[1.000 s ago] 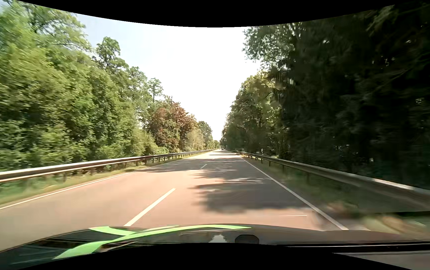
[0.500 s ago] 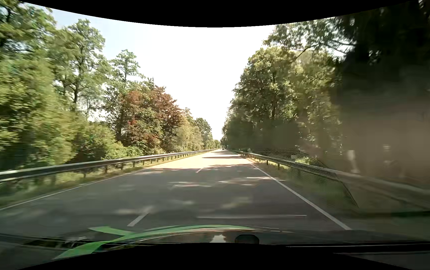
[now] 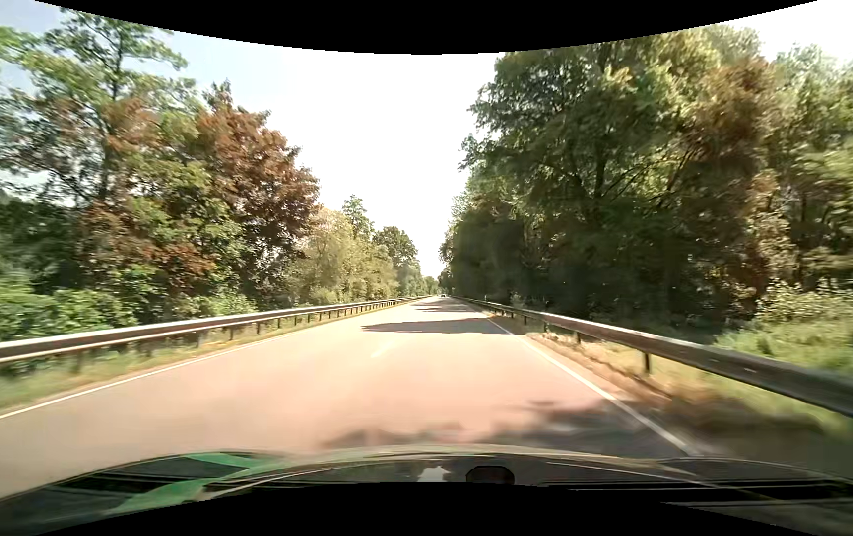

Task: Follow the waypoints while adhering to traffic rules and regulations

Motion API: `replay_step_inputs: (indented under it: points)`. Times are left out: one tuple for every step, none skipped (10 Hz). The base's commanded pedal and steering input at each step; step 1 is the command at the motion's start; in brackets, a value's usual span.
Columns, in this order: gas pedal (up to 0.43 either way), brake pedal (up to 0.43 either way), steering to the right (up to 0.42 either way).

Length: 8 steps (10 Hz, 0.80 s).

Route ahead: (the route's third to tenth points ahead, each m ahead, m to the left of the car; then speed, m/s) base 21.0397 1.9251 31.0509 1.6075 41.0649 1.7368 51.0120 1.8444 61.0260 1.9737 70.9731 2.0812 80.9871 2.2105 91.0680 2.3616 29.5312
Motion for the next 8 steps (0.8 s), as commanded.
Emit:
replay_step_inputs:
  points:
    - [0.240,0.000,-0.004]
    - [0.240,0.000,-0.003]
    - [0.240,0.000,-0.003]
    - [0.220,0.000,-0.003]
    - [0.209,0.000,-0.003]
    - [0.209,0.000,-0.003]
    - [0.197,0.000,-0.003]
    - [0.189,0.000,-0.003]
